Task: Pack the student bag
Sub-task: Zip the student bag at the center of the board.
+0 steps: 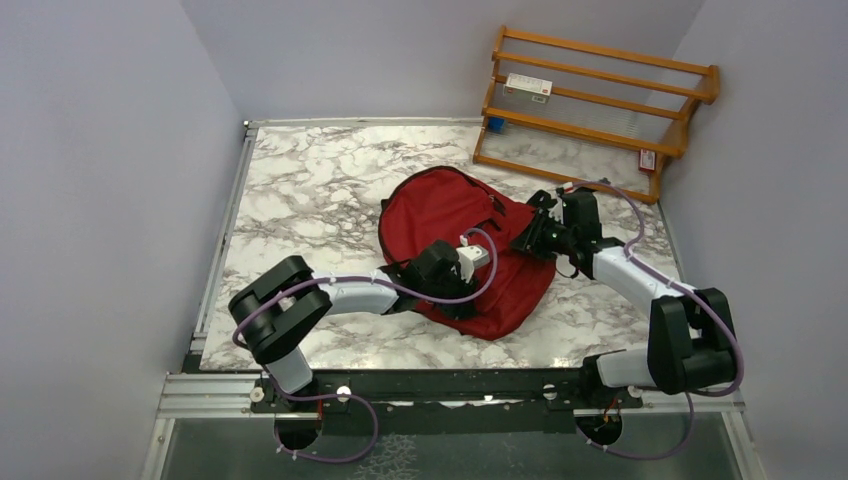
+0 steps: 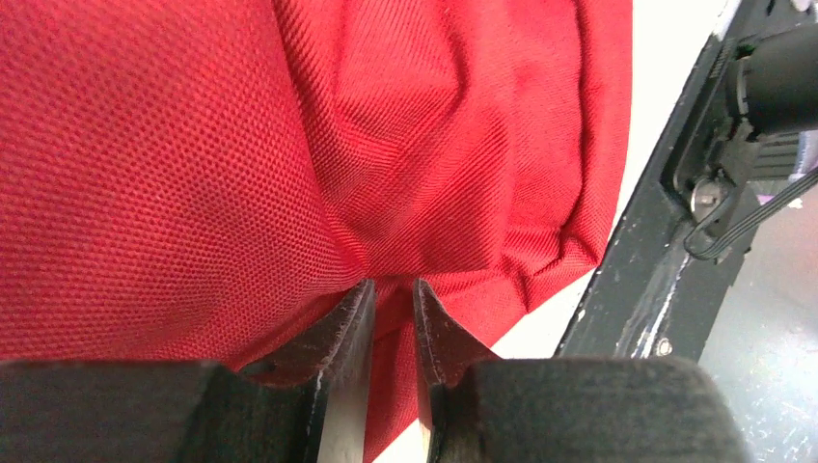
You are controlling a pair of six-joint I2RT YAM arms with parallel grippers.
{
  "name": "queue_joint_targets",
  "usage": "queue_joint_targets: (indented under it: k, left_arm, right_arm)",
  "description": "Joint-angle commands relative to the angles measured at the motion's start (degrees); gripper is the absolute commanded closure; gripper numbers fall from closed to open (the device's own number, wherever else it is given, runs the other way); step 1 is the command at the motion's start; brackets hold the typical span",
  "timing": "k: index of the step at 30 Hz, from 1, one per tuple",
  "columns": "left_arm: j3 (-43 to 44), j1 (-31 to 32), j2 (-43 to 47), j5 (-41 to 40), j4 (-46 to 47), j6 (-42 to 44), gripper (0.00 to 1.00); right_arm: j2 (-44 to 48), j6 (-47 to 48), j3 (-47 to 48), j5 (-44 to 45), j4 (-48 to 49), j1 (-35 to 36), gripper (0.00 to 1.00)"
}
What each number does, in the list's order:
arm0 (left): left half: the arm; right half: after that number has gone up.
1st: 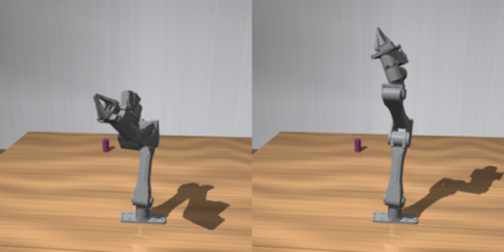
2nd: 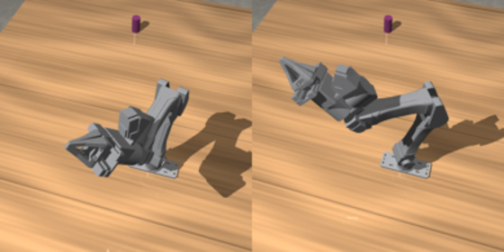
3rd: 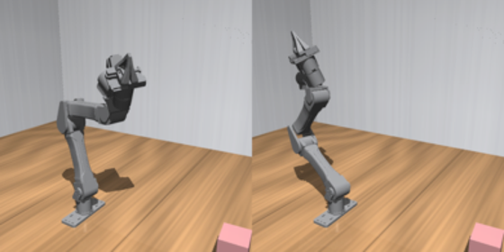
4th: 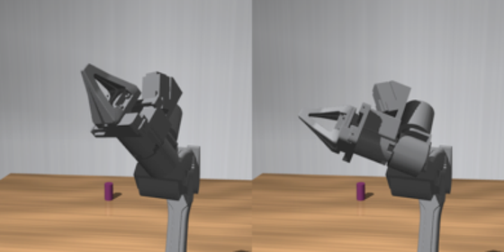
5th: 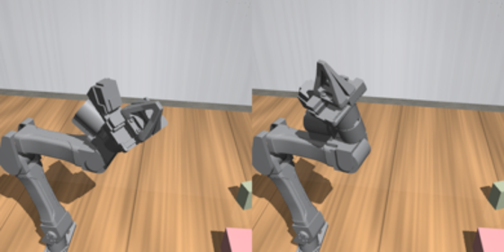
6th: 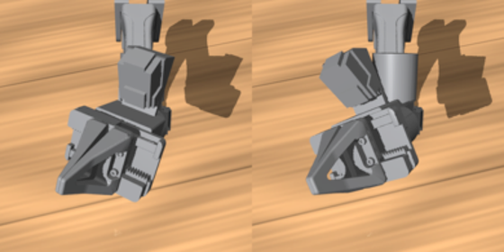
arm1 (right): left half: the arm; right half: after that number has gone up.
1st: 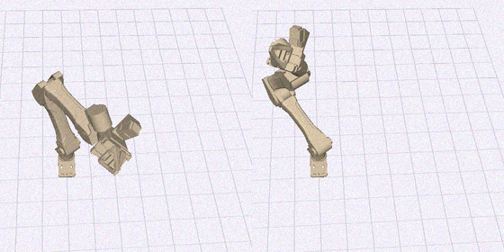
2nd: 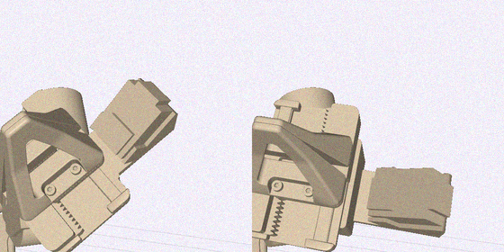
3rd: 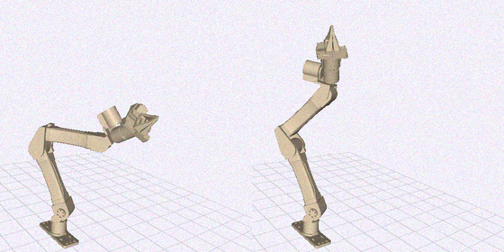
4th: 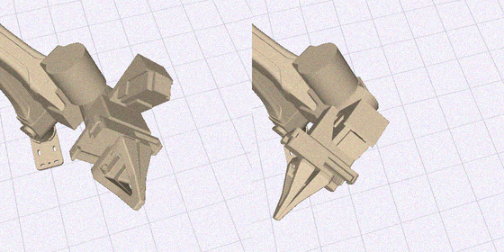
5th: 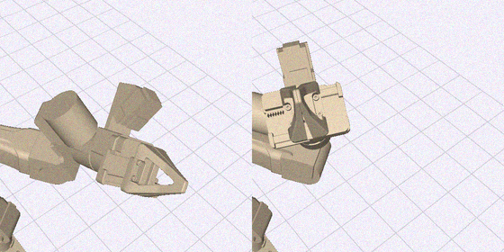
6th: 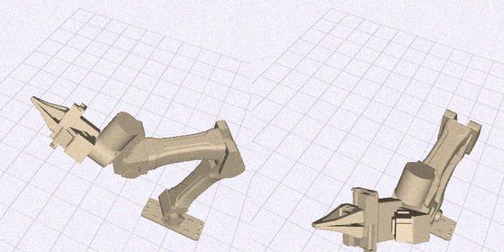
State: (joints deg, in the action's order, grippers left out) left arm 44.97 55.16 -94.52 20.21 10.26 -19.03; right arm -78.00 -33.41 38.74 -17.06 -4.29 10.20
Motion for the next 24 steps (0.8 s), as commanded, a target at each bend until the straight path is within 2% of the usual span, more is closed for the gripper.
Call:
queue_joint_targets:
  k: [1, 6, 10, 15, 24]
  left_arm:
    - [-0.3, 0.4, -1.5, -3.6, -5.6, 0.4, 0.78]
    - [3.0, 0.3, 2.5, -3.9, -8.5, 1.3, 0.76]
    - [7.5, 0.2, 6.8, -3.5, -10.2, 2.7, 0.73]
    - [11.7, -2.2, 9.7, -3.4, -12.5, 2.5, 0.7]
    - [11.6, -13.7, 12.6, -0.9, -12.5, -0.2, 0.66]
  right_arm:
    - [1.8, 4.3, 0.1, 4.7, -3.3, -0.3, 0.65]
    - [8.3, 8.8, 0.4, -4.6, 2.6, -0.3, 0.63]
    - [10.1, 12.2, 1.4, -7.1, 5.6, -0.2, 0.62]
    - [4.9, 20.3, 5.2, -13.7, 6.6, -0.3, 0.6]
    - [-7.7, 27.6, 14.3, -18.9, 6.8, -0.3, 0.59]
